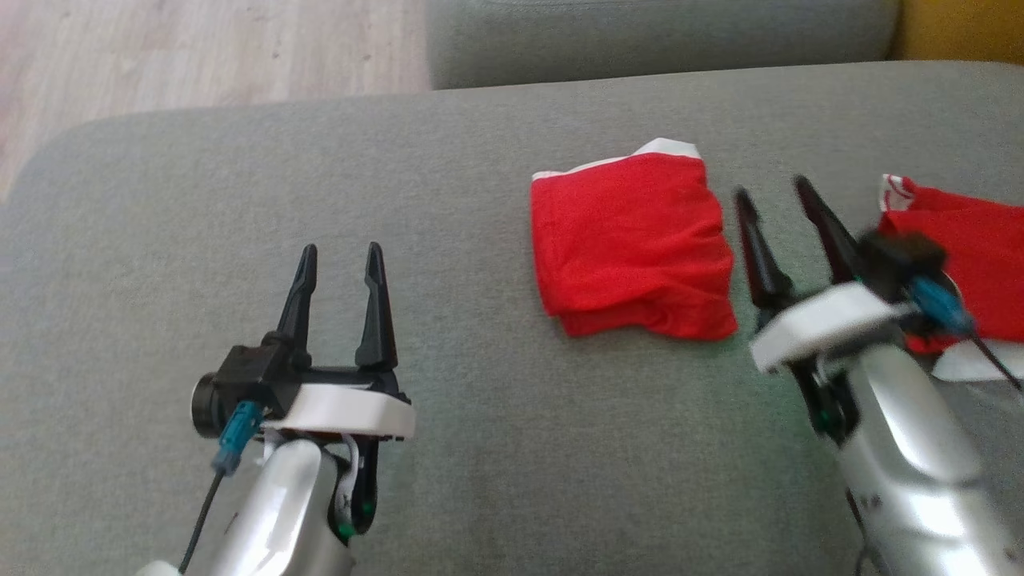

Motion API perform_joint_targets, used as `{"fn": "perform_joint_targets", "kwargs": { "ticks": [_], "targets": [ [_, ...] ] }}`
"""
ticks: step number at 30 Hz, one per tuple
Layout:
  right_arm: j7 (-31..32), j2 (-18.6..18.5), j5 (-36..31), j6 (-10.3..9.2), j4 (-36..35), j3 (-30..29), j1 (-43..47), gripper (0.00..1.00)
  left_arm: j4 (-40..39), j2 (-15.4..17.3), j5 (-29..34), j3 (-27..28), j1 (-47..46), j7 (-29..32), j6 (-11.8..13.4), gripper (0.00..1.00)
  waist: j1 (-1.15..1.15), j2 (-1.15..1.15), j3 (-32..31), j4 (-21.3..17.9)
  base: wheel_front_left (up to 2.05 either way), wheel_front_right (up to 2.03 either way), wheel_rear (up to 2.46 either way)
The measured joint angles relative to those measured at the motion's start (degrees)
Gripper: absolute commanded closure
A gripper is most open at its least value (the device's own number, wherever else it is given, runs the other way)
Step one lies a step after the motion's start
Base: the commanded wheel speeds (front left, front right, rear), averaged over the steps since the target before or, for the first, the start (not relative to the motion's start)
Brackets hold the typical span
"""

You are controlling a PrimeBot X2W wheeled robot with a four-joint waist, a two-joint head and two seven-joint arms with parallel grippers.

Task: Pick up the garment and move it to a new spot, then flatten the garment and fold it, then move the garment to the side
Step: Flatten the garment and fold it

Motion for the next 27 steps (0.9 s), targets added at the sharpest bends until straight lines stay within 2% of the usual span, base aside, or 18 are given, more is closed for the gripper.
{"fn": "perform_joint_targets", "kwargs": {
  "ticks": [4,7,11,18,19,20,27],
  "targets": [
    [0.0,0.9,-4.5,-0.01,-7.4,-7.3,8.4,0.00,-0.2,0.0,0.0,0.4,0.7,0.0,0.0,0.00,0.00,0.00,-0.7,-1.6,0.00,0.00,0.00],
    [0.0,3.6,-6.8,-0.01,-13.3,-12.5,14.5,0.00,-0.6,0.0,0.0,0.5,0.8,0.0,0.0,0.00,0.00,0.00,-1.0,-2.6,0.00,0.00,0.00],
    [0.0,5.1,-8.3,-0.01,-15.8,-14.2,17.7,0.00,-1.1,0.1,0.0,0.3,0.9,0.0,-0.1,0.00,0.00,0.00,-0.4,-2.9,0.00,0.00,0.00],
    [0.0,5.6,-8.9,-0.01,-17.6,-14.9,17.9,0.00,-1.2,0.1,0.0,0.2,0.8,0.0,-0.5,0.00,0.00,0.00,1.7,-2.5,0.00,0.00,0.00],
    [0.0,5.6,-8.9,0.00,-17.5,-14.7,17.7,0.55,-1.2,0.1,0.0,0.1,0.8,0.0,-0.5,0.00,0.00,0.00,2.1,-2.3,0.00,0.00,0.00],
    [0.0,5.6,-8.9,-0.01,-17.5,-14.4,17.4,1.00,-1.2,0.1,0.0,0.1,0.8,0.0,-0.5,0.00,0.00,0.00,2.5,-2.1,0.00,0.00,0.00],
    [0.0,5.6,-9.9,-0.01,-15.0,-12.6,9.7,1.00,-1.2,0.1,0.1,-0.9,-0.8,0.0,-0.5,0.00,0.01,0.00,6.4,-0.1,0.00,0.00,0.00]
  ]
}}
